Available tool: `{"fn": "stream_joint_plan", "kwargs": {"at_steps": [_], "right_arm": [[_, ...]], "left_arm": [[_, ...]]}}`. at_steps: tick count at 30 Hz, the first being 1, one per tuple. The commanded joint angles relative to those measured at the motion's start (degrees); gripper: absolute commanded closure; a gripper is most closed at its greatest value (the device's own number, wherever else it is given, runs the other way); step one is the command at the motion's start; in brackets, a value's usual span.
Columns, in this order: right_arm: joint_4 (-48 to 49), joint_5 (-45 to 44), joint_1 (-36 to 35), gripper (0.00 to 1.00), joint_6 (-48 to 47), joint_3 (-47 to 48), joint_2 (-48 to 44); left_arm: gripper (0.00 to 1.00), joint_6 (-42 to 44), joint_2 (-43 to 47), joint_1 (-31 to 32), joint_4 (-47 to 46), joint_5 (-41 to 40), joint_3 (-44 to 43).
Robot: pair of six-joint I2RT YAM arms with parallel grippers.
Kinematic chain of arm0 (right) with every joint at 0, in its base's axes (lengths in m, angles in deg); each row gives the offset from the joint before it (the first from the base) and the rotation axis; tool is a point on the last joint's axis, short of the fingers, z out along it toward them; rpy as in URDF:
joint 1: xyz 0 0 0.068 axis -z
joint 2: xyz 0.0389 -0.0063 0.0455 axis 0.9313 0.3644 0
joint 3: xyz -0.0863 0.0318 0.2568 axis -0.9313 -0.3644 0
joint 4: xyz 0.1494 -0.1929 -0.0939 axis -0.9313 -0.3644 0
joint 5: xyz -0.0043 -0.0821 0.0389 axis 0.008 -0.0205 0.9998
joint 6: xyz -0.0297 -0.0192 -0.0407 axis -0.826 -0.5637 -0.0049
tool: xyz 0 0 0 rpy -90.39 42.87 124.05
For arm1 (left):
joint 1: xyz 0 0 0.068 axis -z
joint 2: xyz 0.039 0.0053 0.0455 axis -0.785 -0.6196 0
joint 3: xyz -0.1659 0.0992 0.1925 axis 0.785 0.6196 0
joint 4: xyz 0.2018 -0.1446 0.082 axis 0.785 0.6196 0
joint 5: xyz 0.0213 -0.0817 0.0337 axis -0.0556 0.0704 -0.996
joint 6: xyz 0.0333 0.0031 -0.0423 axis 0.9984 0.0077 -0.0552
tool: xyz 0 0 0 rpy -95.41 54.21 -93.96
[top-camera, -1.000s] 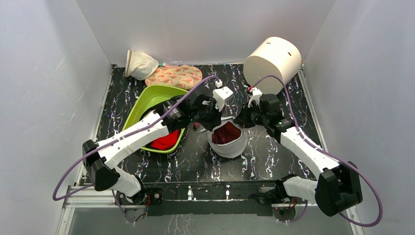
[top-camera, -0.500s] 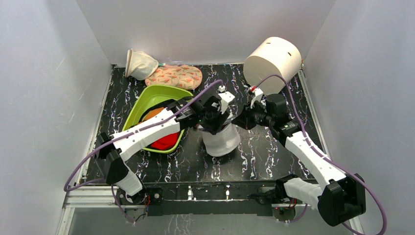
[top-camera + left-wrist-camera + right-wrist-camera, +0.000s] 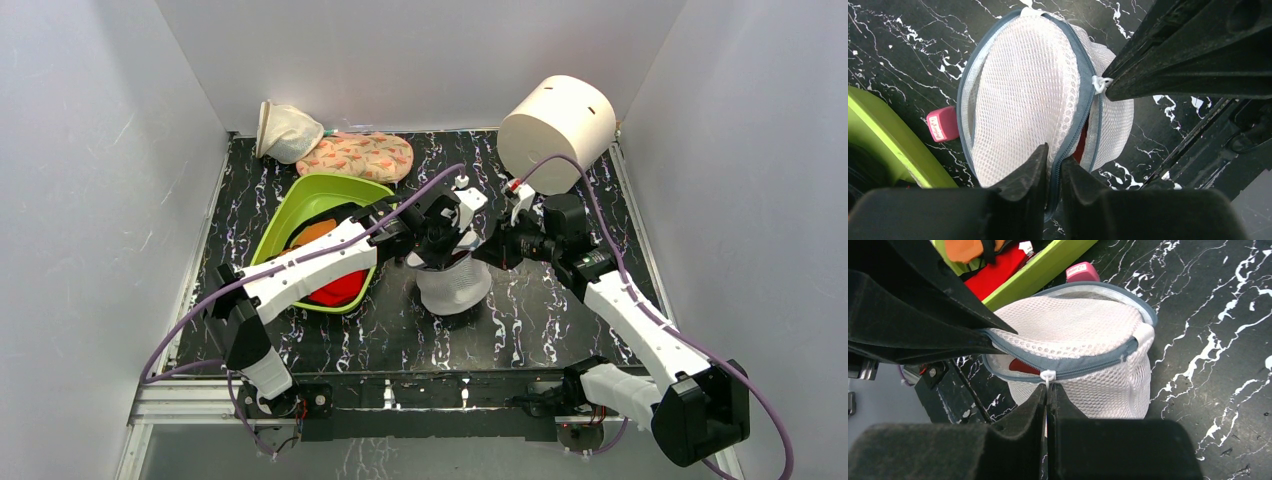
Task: Unzip the laundry bag and remove the bra
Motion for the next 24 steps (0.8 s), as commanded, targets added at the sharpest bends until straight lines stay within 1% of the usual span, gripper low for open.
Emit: {"fn": "stream_joint_plan", "kwargs": {"at_steps": [1,4,7,14,19,20,22,24], "right_arm": [[1.8,-4.9,-0.1,1.0,-0.4,0.5,-1.5],[2.5,-10.9,-0.1,1.0,1.1,0.3,-1.4],[3.3,-14.5,-0.1,1.0,1.8,-0.1,-0.8],[5.1,-14.7,-0.1,1.0,2.0,0.5,3.5],[4.5,-12.0,-0.1,1.0,1.7,2.2,4.7],[4.1,-11.5,-0.1,0.99,1.3,2.5,4.4],[3.7,-10.9,-0.1,0.93,0.6,2.6,3.5],[3.5,-9.9,-0.1,0.8,-0.2,2.6,2.3]], "left_arm": [[0.95,2.0,4.8,0.4,0.9,-1.9,-0.8],[0.99,3.1,7.3,0.8,1.3,-3.1,0.6],[1.0,4.0,9.9,1.1,1.3,-3.9,2.4],[1.0,6.4,12.9,3.3,2.6,-1.8,2.7],[1.0,5.6,13.3,3.7,3.1,-4.4,2.3],[1.0,5.2,13.0,3.7,3.4,-5.5,2.0],[1.0,4.1,11.8,3.7,4.0,-7.5,1.3],[1.0,3.0,10.8,3.7,4.5,-8.8,0.8]]}}
